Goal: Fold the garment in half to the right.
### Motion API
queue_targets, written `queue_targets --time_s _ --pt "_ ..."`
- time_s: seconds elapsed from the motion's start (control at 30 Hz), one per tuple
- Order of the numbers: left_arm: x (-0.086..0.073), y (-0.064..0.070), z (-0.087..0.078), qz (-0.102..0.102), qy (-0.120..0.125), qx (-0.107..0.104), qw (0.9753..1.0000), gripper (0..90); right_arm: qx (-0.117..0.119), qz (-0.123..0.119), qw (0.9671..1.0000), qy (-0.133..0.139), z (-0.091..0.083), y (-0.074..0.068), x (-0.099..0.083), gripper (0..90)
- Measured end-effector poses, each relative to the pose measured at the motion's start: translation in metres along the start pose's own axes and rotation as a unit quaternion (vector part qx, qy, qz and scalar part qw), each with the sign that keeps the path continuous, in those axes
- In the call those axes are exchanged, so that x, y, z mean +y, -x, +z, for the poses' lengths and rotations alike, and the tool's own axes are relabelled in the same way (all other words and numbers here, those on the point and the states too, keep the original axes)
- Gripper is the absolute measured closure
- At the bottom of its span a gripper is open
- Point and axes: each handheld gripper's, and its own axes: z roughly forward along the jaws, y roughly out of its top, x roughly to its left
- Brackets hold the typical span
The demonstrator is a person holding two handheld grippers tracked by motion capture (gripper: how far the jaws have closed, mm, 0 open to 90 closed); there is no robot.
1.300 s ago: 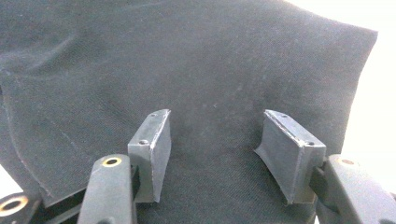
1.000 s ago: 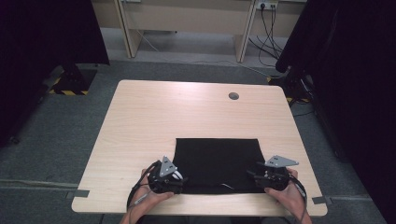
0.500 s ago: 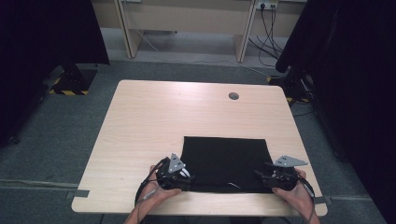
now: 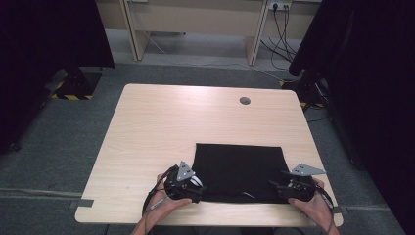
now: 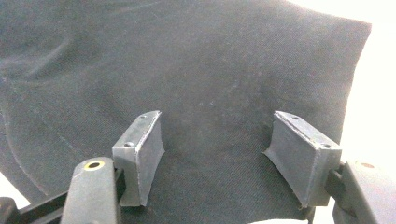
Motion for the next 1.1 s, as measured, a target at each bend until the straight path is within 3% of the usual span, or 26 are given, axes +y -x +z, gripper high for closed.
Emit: queue_targets --time_s 0.13,0.4,0.77,0.9,1.1 --pt "-0.006 -0.001 -0.008 -0.003 0.003 -0.003 1.0 8.4 0.002 -0.001 1.0 0.002 0.0 0.001 0.0 34.8" --pt "-0.013 0.004 -0.012 0.023 -0.019 0.004 0.9995 7.4 0.001 -0.005 1.0 0.0 0.0 0.0 0.0 33.9" --pt "0.001 0.008 0.005 0.037 -0.019 0.003 0.9991 10.2 0.001 -0.009 1.0 0.002 0.001 0.0 0.0 33.5" --pt "0.006 0.008 0.01 0.036 -0.011 -0.015 0.9992 21.4 0.002 -0.008 1.0 0.002 0.002 0.001 0.0 33.5" --pt "0.007 0.007 0.01 0.039 0.001 -0.037 0.9985 59.0 0.003 -0.008 1.0 0.003 0.002 0.001 0.0 33.6"
